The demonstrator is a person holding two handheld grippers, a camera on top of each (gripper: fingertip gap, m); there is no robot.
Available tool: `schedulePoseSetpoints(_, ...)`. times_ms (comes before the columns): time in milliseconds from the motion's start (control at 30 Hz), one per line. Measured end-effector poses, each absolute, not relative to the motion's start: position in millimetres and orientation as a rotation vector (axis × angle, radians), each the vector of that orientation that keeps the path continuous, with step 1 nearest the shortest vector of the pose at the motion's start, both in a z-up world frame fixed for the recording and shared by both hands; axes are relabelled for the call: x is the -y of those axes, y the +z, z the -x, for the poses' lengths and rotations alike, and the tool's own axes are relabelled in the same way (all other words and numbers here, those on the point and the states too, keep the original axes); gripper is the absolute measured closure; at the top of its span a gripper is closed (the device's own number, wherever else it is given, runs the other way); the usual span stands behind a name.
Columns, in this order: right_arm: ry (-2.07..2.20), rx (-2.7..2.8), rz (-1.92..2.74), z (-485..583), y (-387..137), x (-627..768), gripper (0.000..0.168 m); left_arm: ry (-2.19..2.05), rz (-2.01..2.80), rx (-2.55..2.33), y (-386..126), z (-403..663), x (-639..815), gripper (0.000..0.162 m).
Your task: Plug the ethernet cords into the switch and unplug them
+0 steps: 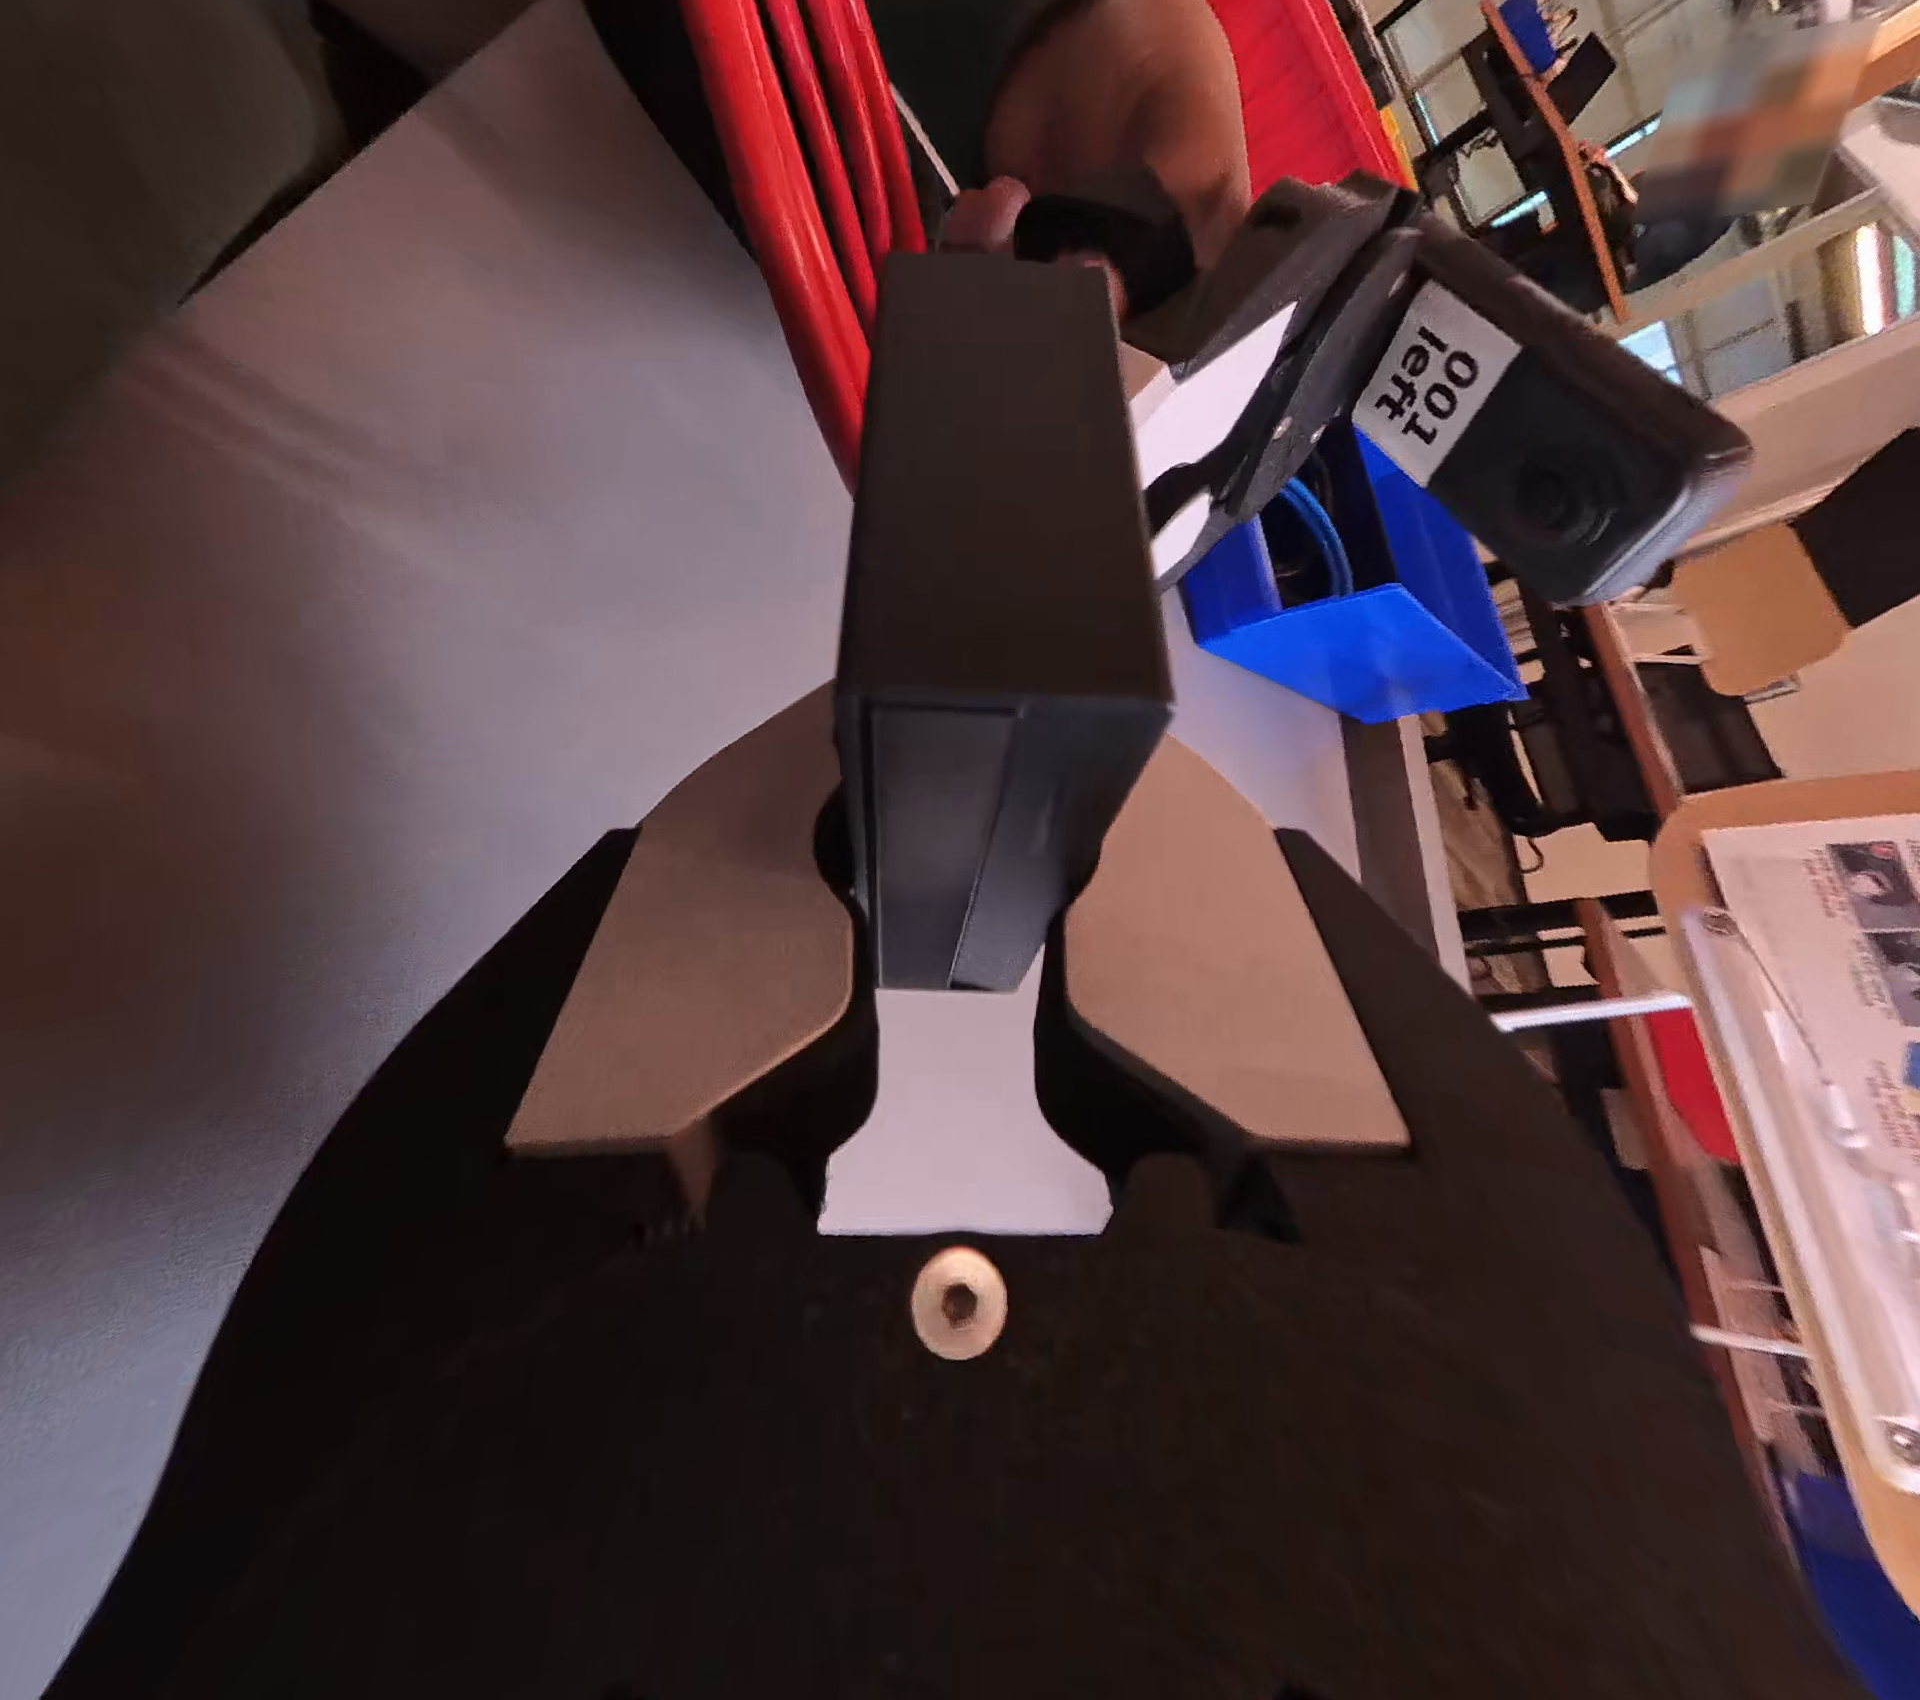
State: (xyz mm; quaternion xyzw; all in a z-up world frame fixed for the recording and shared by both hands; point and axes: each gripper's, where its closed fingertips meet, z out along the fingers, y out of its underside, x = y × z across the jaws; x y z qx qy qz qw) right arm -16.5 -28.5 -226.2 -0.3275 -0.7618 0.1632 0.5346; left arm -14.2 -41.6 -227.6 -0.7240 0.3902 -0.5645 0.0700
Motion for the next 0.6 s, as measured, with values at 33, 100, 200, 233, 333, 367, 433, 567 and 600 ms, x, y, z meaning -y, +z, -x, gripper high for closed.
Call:
schedulePoseSetpoints(33, 0.368, 1.815, 0.794, 16, -227, 27, 0.137, -1.696, 2.182, -1.162, -228, 14, 40, 0.15)
schedulePoseSetpoints(100, 0.346, 1.807, 0.821, 16, -228, 23, 0.138, -1.681, 2.188, -1.147, -228, 14, 38, 0.15)
schedulePoseSetpoints(200, 0.353, 1.775, 0.841, 15, -224, 19, 0.138, -1.689, 2.164, -1.108, -224, 14, 34, 0.15)
schedulePoseSetpoints(233, 0.348, 1.761, 0.84, 15, -222, 18, 0.138, -1.695, 2.152, -1.089, -221, 14, 33, 0.15)
schedulePoseSetpoints(333, 0.35, 1.74, 0.844, 15, -219, 16, 0.138, -1.71, 2.126, -1.055, -217, 14, 30, 0.15)
schedulePoseSetpoints(367, 0.354, 1.741, 0.843, 15, -219, 16, 0.138, -1.715, 2.119, -1.053, -217, 14, 31, 0.15)
schedulePoseSetpoints(433, 0.368, 1.729, 0.854, 15, -218, 15, 0.138, -1.737, 2.087, -1.029, -216, 13, 29, 0.15)
schedulePoseSetpoints(567, 0.411, 1.704, 0.895, 11, -215, 9, 0.138, -1.694, 1.948, -0.994, -204, 23, 16, 0.146)
schedulePoseSetpoints(600, 0.412, 1.691, 0.905, 9, -212, 6, 0.138, -1.677, 1.903, -0.96, -193, 31, 9, 0.142)
